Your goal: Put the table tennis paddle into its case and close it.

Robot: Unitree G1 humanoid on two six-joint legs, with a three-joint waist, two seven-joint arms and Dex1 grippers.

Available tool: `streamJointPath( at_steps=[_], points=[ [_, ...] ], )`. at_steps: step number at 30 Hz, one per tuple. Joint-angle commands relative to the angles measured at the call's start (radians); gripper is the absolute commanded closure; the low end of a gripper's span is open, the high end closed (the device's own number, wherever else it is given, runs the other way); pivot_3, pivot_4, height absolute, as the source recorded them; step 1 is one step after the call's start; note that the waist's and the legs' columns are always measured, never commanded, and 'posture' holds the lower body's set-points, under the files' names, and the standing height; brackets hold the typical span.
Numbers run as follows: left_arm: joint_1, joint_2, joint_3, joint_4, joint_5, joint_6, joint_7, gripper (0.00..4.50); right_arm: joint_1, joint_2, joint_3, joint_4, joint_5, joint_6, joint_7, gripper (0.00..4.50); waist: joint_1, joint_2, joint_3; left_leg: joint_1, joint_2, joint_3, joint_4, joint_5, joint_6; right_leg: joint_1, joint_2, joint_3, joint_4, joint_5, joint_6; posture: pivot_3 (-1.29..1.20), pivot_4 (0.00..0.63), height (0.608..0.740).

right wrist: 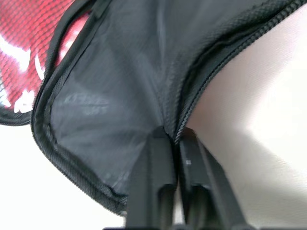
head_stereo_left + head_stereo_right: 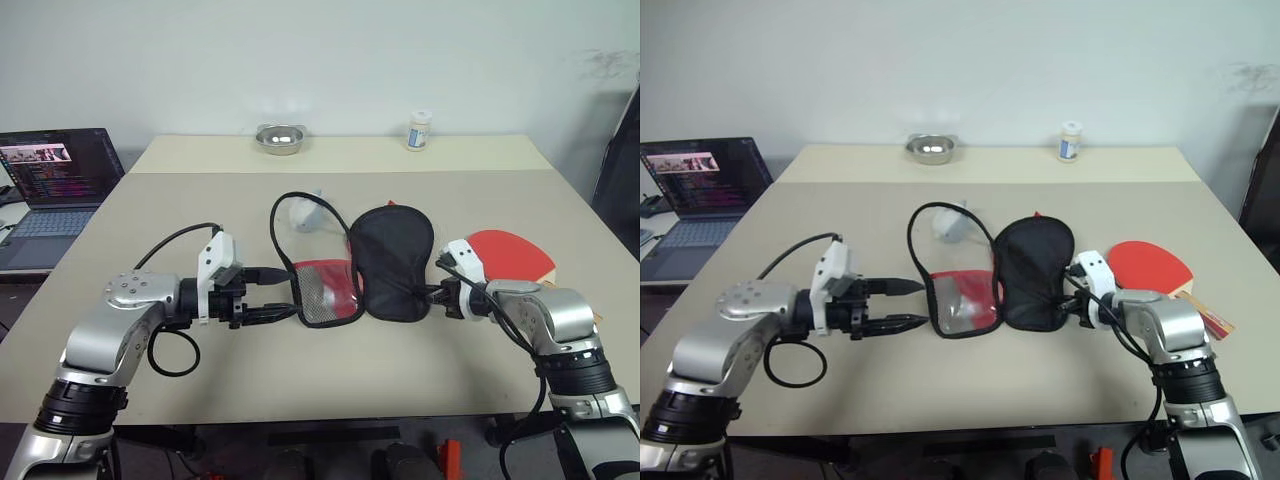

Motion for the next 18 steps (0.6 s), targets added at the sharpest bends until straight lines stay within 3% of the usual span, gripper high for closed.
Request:
streamJointPath(
  at_steps=[1, 9, 13, 18],
  points=[
    [-0.011, -0.003, 0.014, -0.012, -0.005, -0.011, 0.008, 1.27, -0.016, -0.021, -0.027, -0.014, 0.006, -0.015, 0.002, 2.79, 0.0, 0.0, 0.0, 0.0, 0.0, 0.0, 0.0, 0.0, 0.0, 0.0, 0.0, 0.0, 0.0, 0.0, 0.0, 0.0, 0.15, 0.74],
    [-0.009, -0.011, 0.02, -0.032, -0.01, 0.016, 0.049, 1.27, 0.013, -0.166, -0.058, -0.125, 0.037, -0.039, 0.085, 0.04, 0.005, 0.0, 0.0, 0.0, 0.0, 0.0, 0.0, 0.0, 0.0, 0.0, 0.0, 0.0, -0.001, 0.0, 0.0, 0.0, 0.15, 0.74],
    [-0.028, -0.03, -0.004, -0.07, 0.0, 0.052, 0.107, 1.27, -0.004, -0.234, -0.134, -0.096, 0.043, -0.102, 0.118, 0.04, 0.007, 0.0, 0.0, 0.0, 0.0, 0.0, 0.0, 0.0, 0.0, 0.0, 0.0, 0.0, 0.0, 0.0, 0.0, 0.0, 0.15, 0.74],
    [-0.121, -0.096, -0.028, -0.097, -0.004, 0.072, 0.176, 1.27, 0.052, -0.32, -0.175, 0.024, -0.011, -0.308, 0.171, 0.04, 0.014, -0.001, 0.001, 0.0, -0.001, 0.003, 0.0, 0.0, 0.0, 0.001, 0.0, 0.0, -0.001, 0.0, 0.0, 0.0, 0.15, 0.74]
  ],
)
